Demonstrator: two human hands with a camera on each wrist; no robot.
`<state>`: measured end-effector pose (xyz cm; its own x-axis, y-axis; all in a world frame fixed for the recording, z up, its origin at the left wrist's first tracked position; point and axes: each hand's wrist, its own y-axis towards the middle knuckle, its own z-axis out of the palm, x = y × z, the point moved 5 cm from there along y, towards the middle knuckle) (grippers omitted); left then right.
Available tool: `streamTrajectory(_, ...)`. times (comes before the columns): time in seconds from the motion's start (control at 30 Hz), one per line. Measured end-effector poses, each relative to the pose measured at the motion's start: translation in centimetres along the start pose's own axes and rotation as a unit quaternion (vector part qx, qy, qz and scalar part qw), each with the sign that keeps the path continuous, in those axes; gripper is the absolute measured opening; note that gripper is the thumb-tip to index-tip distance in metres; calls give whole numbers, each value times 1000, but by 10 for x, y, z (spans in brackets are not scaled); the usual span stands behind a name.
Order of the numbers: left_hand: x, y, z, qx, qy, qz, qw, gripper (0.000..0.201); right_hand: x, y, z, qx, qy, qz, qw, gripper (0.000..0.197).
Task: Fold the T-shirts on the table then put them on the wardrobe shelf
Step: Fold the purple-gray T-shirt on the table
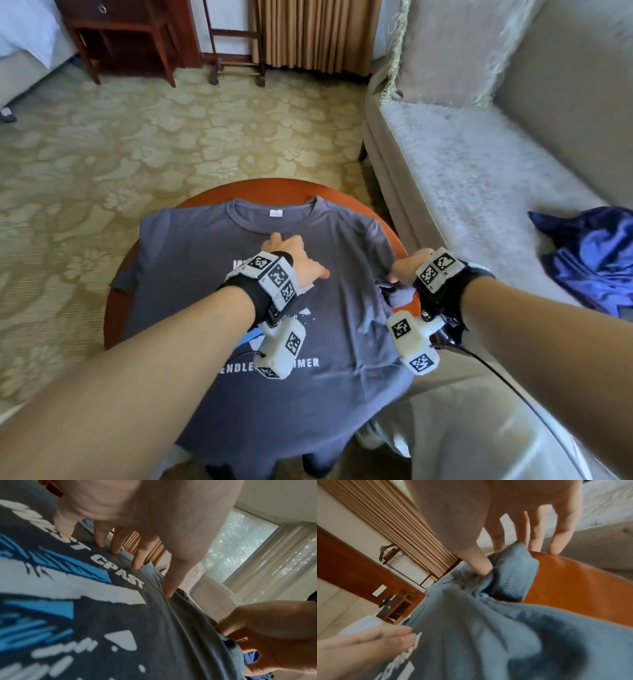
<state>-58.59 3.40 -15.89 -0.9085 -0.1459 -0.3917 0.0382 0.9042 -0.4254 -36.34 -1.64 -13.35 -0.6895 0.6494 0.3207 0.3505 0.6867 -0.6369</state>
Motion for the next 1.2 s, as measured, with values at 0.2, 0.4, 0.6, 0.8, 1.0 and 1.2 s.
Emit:
streamTrajectory(0.2, -8, 3, 5, 2, -5, -21, 1000, 83, -19, 23, -35, -109, -77, 15, 991, 31)
streamTrajectory(0.4, -15, 6, 4, -11, -5, -37, 999, 81, -27, 47, -73, -250, 32, 7, 968, 42)
streamTrajectory(0.6, -3, 3, -14, -69, -74, -43, 994, 63, -9, 35, -50, -276, 61, 52, 958, 59)
streamTrajectory(0.8, 67, -13, -54, -130, -70, -132, 980, 79, 68, 6, 10, -148, 50, -52, 986, 90)
streamTrajectory(1.0, 160, -28, -86, -179, -133, -241, 945, 70, 117, -27, 81, -40, -3, -135, 990, 91)
streamTrajectory(1.2, 213, -32, -95, -162, -91, -228, 956, 26, 142, -34, 121, -54, -68, -168, 982, 93)
